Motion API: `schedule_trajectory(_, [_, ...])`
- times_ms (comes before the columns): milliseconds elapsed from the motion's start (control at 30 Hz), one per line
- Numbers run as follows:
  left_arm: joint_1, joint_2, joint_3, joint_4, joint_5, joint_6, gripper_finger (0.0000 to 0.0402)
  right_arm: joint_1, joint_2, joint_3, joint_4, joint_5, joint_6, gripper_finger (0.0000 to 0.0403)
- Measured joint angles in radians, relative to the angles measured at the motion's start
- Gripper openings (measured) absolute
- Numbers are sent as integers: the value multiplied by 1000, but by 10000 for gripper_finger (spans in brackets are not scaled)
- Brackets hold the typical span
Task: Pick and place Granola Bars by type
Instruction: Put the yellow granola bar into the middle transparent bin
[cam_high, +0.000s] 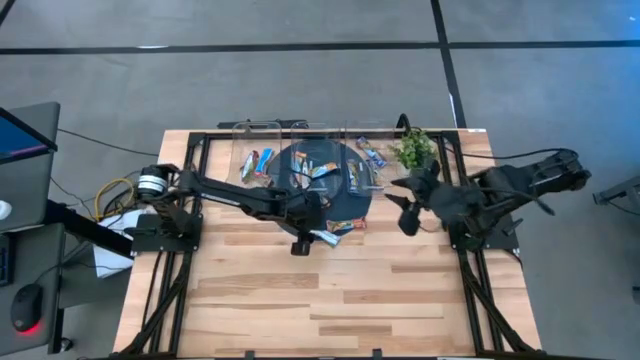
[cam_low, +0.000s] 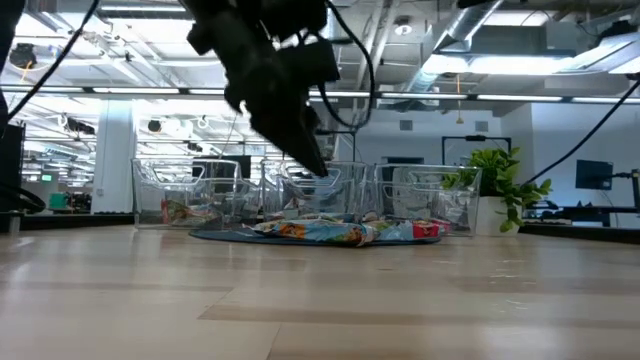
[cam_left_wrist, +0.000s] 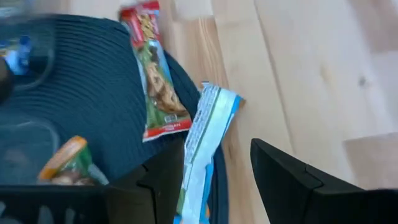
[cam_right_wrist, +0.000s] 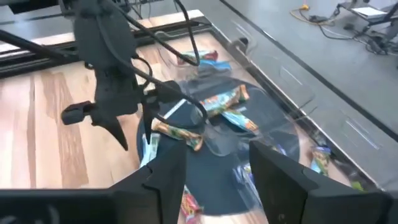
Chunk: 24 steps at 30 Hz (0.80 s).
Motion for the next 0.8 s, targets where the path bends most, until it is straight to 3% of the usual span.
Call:
schedule_trajectory(333, [0,121,0,59,-22,51,180,147,-6,-1,-147,87,235,141])
schedule_trajectory(567, [2,147,1,76,-98,46,180,166,-3,-2,-155,90,266,126])
schedule_trajectory(800, [3,152,1,12,-96,42,172,165,-2,-2,-156,117,265,121])
